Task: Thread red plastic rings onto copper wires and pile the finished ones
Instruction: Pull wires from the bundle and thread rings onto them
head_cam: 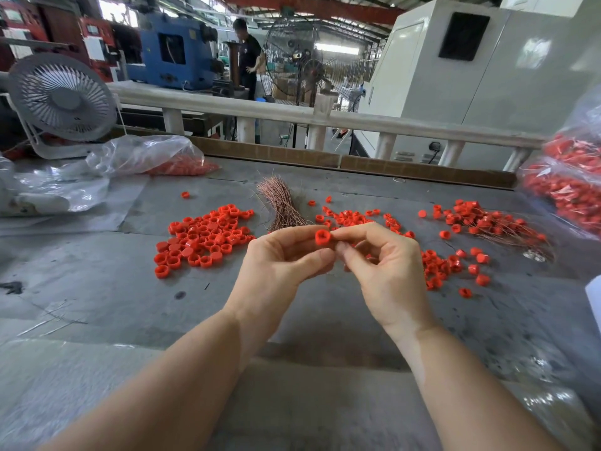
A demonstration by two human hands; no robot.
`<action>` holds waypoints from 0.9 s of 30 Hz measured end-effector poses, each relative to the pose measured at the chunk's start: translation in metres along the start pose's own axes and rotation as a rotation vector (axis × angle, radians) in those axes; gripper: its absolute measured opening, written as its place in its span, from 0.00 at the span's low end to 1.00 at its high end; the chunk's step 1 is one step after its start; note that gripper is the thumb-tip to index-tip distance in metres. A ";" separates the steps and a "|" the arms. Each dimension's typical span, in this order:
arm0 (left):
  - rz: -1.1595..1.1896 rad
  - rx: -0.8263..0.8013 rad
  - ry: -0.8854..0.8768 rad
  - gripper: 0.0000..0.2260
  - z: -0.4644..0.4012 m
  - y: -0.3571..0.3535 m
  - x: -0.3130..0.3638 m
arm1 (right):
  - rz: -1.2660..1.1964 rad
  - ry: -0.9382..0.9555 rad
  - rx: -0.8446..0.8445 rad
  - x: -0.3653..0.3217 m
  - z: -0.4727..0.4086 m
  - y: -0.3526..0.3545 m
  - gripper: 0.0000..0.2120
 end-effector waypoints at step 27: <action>-0.068 0.017 -0.030 0.10 0.002 0.002 0.004 | 0.001 -0.035 0.002 0.000 0.001 -0.001 0.12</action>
Point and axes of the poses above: each hand's wrist, its own z-axis away from the middle knuckle, its own y-axis out of the back of the hand, x = y × z, the point moved 6 cm from there along -z, towards the middle knuckle, and after that the axes turned 7 degrees about -x, right-handed, at the moved point
